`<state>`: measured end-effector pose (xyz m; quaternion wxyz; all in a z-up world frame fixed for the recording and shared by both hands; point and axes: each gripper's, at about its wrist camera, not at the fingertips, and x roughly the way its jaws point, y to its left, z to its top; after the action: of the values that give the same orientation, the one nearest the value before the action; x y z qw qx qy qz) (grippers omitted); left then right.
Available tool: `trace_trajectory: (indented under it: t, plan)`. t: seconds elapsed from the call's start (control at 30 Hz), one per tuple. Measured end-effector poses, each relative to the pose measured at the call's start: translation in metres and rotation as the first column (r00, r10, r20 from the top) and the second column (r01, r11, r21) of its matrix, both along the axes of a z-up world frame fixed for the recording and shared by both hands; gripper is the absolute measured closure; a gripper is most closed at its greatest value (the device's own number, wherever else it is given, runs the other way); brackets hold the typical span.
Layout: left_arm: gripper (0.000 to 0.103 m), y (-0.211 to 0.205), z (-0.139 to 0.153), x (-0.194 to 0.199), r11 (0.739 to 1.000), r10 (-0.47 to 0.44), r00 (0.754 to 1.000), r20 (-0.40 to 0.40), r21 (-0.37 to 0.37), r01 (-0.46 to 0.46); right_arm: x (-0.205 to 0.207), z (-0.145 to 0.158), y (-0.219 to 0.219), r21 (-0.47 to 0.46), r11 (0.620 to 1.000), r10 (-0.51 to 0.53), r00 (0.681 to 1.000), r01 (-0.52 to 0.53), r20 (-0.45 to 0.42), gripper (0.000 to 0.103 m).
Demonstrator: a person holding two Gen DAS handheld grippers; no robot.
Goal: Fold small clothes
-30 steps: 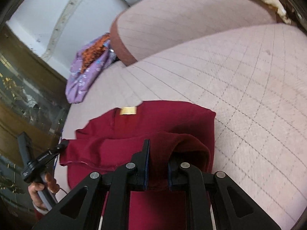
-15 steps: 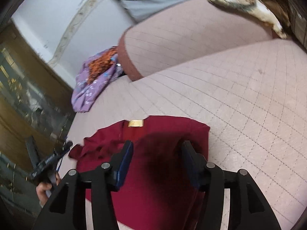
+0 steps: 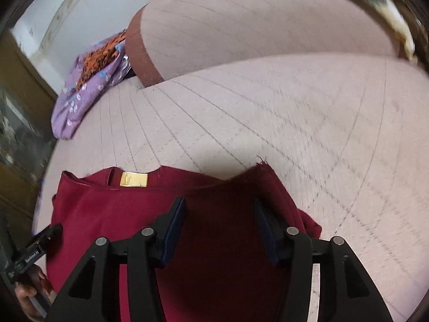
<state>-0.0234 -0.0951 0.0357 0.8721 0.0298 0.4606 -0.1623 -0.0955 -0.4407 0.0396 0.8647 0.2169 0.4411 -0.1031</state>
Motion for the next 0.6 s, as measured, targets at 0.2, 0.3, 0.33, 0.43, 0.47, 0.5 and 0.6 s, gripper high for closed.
trace_trajectory:
  t: [0.2,0.3,0.33,0.43,0.47,0.5,0.6]
  plan:
    - [0.032,0.007,0.009,-0.017,0.998,-0.016,0.998,0.065,0.062,0.012,0.021,0.033,0.084,0.06,0.971,0.224,0.969,-0.231,0.106,0.047]
    - [0.027,0.017,0.008,-0.022,0.999,-0.007,0.998,0.062,0.052,0.004,0.052,0.028,0.129,0.08,0.942,0.316,0.943,-0.325,0.104,0.047]
    - [0.026,0.02,0.007,-0.022,0.999,0.0,0.998,0.056,0.039,-0.002,0.063,0.026,0.144,0.064,0.935,0.342,0.935,-0.349,0.096,0.047]
    - [0.023,0.022,0.002,-0.018,0.999,0.012,0.999,0.041,0.034,-0.014,0.091,0.014,0.175,0.039,0.918,0.391,0.917,-0.395,0.073,0.048]
    - [0.023,0.022,0.0,-0.017,0.999,0.011,0.999,0.037,0.031,-0.012,0.101,0.01,0.184,0.038,0.914,0.401,0.914,-0.403,0.061,0.049]
    - [0.023,0.022,-0.001,-0.015,0.999,0.011,0.999,0.031,0.029,-0.012,0.109,0.005,0.19,0.034,0.914,0.402,0.914,-0.404,0.049,0.05]
    - [0.023,0.023,-0.002,-0.013,1.0,0.009,1.0,0.029,0.027,-0.009,0.129,-0.007,0.198,0.034,0.92,0.39,0.921,-0.39,0.005,0.05]
